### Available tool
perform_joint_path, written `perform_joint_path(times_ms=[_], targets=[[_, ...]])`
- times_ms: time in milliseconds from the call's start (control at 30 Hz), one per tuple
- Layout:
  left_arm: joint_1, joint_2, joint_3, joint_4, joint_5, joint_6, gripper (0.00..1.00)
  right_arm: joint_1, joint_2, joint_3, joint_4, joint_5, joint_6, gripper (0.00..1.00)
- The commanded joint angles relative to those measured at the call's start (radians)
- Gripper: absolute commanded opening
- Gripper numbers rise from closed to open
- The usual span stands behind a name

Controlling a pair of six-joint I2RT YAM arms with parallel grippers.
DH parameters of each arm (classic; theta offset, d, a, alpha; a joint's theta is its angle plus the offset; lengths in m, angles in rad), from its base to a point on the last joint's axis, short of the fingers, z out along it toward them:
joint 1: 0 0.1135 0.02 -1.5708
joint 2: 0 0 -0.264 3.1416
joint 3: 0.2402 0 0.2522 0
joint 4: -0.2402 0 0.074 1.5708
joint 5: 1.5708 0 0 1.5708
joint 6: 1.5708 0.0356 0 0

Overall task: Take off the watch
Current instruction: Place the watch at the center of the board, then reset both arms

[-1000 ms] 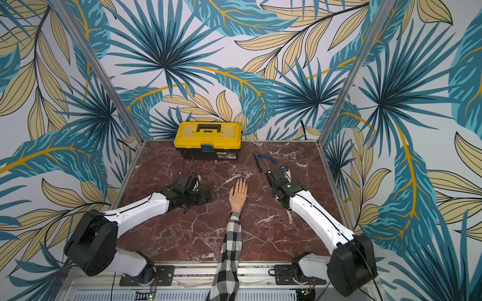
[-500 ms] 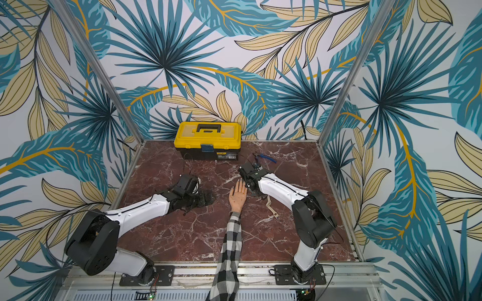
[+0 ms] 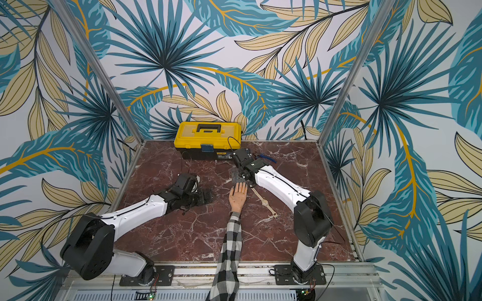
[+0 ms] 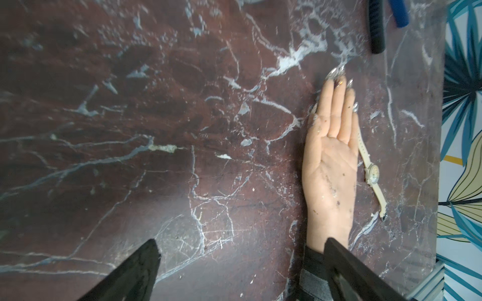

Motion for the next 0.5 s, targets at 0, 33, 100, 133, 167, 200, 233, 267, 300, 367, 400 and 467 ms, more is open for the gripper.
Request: perform_joint_path(times_ms=[0,33,100,133,167,200,233,267,300,367,400,467], targets=[[0.019,-0.083,0.064,-0.010,-0.096,0.092,0.99,-0.031,-0.146,-0.080,0.050,-0.063,-0.032,1.00],[0.020,-0.097,0.078,-0.028,-0.136,0.116,0.99,-0.042,-0.191,-0.115,0.064,-0.057,-0.045,1.00],[0.023,-0.128,0.109,-0.061,-0.246,0.190,0.99,-0.083,-0.305,-0.209,0.113,-0.039,-0.083,1.00],[0.025,-0.141,0.118,-0.068,-0.290,0.218,1.00,-0.104,-0.351,-0.248,0.133,-0.032,-0.098,0.99],[0.026,-0.156,0.122,-0.068,-0.343,0.248,0.99,-0.128,-0.402,-0.298,0.163,-0.028,-0.112,1.00],[0.029,-0.171,0.124,-0.063,-0.392,0.277,0.99,-0.154,-0.447,-0.344,0.198,-0.017,-0.118,0.99],[0.031,-0.183,0.125,-0.057,-0.442,0.296,0.99,-0.183,-0.482,-0.386,0.223,-0.008,-0.122,0.99],[0.034,-0.193,0.127,-0.051,-0.493,0.322,0.99,-0.218,-0.513,-0.425,0.250,-0.009,-0.120,1.00],[0.040,-0.198,0.133,-0.046,-0.535,0.353,0.99,-0.263,-0.539,-0.462,0.280,-0.017,-0.116,1.00],[0.058,-0.206,0.138,-0.033,-0.580,0.409,1.00,-0.347,-0.566,-0.509,0.316,-0.027,-0.139,1.00],[0.064,-0.215,0.122,0.006,-0.612,0.447,0.99,-0.386,-0.570,-0.525,0.333,-0.008,-0.166,1.00],[0.078,-0.224,0.100,0.065,-0.672,0.506,0.99,-0.448,-0.557,-0.545,0.364,0.015,-0.223,1.00]])
